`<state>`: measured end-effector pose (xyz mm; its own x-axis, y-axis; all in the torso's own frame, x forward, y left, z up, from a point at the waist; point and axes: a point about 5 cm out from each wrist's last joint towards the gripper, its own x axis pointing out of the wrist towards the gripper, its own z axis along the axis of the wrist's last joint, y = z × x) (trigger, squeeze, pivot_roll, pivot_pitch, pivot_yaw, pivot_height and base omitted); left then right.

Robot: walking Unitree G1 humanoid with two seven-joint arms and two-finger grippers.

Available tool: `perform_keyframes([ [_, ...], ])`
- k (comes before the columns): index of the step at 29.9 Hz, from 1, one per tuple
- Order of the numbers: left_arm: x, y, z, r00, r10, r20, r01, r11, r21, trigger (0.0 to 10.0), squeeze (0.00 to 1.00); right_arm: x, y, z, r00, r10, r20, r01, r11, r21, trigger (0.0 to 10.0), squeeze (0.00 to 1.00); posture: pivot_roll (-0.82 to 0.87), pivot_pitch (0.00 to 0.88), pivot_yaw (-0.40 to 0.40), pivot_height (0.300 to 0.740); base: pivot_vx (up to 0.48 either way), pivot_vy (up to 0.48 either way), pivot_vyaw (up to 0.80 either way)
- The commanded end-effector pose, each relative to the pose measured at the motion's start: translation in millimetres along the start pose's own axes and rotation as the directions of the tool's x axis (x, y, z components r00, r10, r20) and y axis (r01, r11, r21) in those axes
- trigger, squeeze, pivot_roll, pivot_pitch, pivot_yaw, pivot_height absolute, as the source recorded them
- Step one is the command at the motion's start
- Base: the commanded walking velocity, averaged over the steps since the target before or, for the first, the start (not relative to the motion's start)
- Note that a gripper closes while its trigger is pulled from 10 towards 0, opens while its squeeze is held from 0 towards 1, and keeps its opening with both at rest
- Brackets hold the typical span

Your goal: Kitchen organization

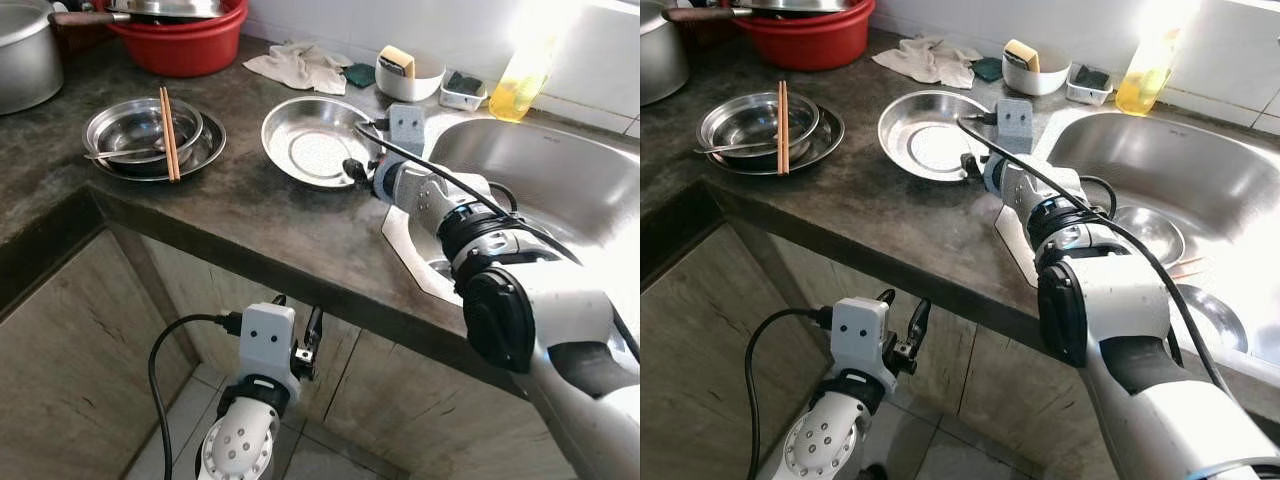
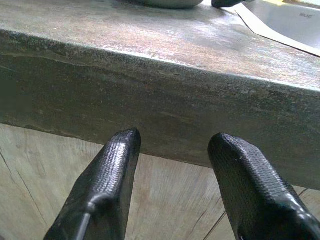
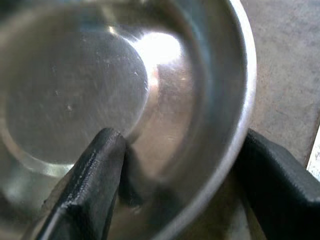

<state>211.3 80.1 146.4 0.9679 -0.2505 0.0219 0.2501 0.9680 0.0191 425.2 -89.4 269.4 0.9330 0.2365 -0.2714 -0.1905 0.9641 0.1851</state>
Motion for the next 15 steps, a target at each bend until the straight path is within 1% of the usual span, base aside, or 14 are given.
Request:
perform_keyframes([
  [1, -0.6, -10.7, 5.6, 1.0, -0.017, 0.015, 0.018, 0.998, -0.052, 10.0, 0.0, 1.4, 0.0, -10.0, 0.998, -0.006, -0.055, 0.008, 0.999, 0.041, 10.0, 0.0, 0.08, 0.232, -0.138, 0.74, 0.0, 0.0, 0.0],
  [2, -0.4, -10.8, 5.6, 1.0, -0.017, 0.014, 0.017, 0.998, -0.053, 10.0, 0.0, 1.5, -0.1, -10.0, 0.999, -0.007, -0.053, 0.009, 0.999, 0.043, 0.0, 0.0, 0.09, 0.231, -0.139, 0.74, 0.0, 0.0, 0.0],
  [3, -0.3, -11.0, 5.6, 1.0, -0.016, 0.015, 0.017, 0.998, -0.053, 10.0, 0.0, 1.5, 0.1, -9.9, 0.999, -0.005, -0.049, 0.007, 0.999, 0.049, 0.0, 0.0, 0.09, 0.231, -0.139, 0.74, 0.0, 0.0, 0.0],
  [6, 0.1, -10.4, 5.6, 1.0, -0.013, 0.015, 0.014, 0.999, -0.05, 10.0, 0.0, 1.6, 0.4, -9.2, 0.999, -0.005, -0.04, 0.009, 0.994, 0.107, 0.0, 0.0, 0.09, 0.231, -0.139, 0.74, 0.0, 0.0, 0.0],
  [7, 0.3, -9.1, 5.4, 1.0, -0.008, 0.014, 0.009, 0.999, -0.05, 10.0, 0.0, 1.0, -1.6, -7.2, 0.999, -0.015, -0.034, 0.02, 0.984, 0.177, 0.0, 0.0, 0.09, 0.232, -0.14, 0.74, 0.0, 0.0, 0.0],
  [8, 0.3, -8.8, 5.3, 1.0, -0.007, 0.014, 0.007, 0.999, -0.05, 10.0, 0.0, 0.9, -2.1, -6.7, 0.999, -0.017, -0.033, 0.023, 0.981, 0.194, 0.0, 0.0, 0.09, 0.232, -0.14, 0.74, 0.0, 0.0, 0.0],
  [10, 1.2, -7.4, 5.0, 1.0, -0.004, 0.014, 0.004, 0.999, -0.044, 10.0, 0.0, 0.6, -3.5, -5.8, 0.999, -0.018, -0.029, 0.025, 0.961, 0.274, 0.0, 0.0, 0.09, 0.231, -0.137, 0.74, 0.0, 0.0, 0.0],
  [13, 2.9, -4.6, 5.1, 1.0, 0.003, 0.019, -0.003, 0.999, -0.032, 10.0, 0.0, 0.2, -10.4, -7.8, 0.998, -0.048, -0.039, 0.058, 0.946, 0.318, 0.0, 0.0, 0.08, 0.225, -0.135, 0.74, 0.0, 0.0, 0.0],
  [15, 4.5, -3.0, 5.0, 1.0, 0.007, 0.021, -0.007, 1.0, -0.023, 10.0, 0.0, -0.2, -15.0, -8.1, 0.998, -0.054, -0.034, 0.062, 0.929, 0.364, 0.0, 0.0, 0.09, 0.221, -0.135, 0.74, 0.0, 0.0, 0.0],
])
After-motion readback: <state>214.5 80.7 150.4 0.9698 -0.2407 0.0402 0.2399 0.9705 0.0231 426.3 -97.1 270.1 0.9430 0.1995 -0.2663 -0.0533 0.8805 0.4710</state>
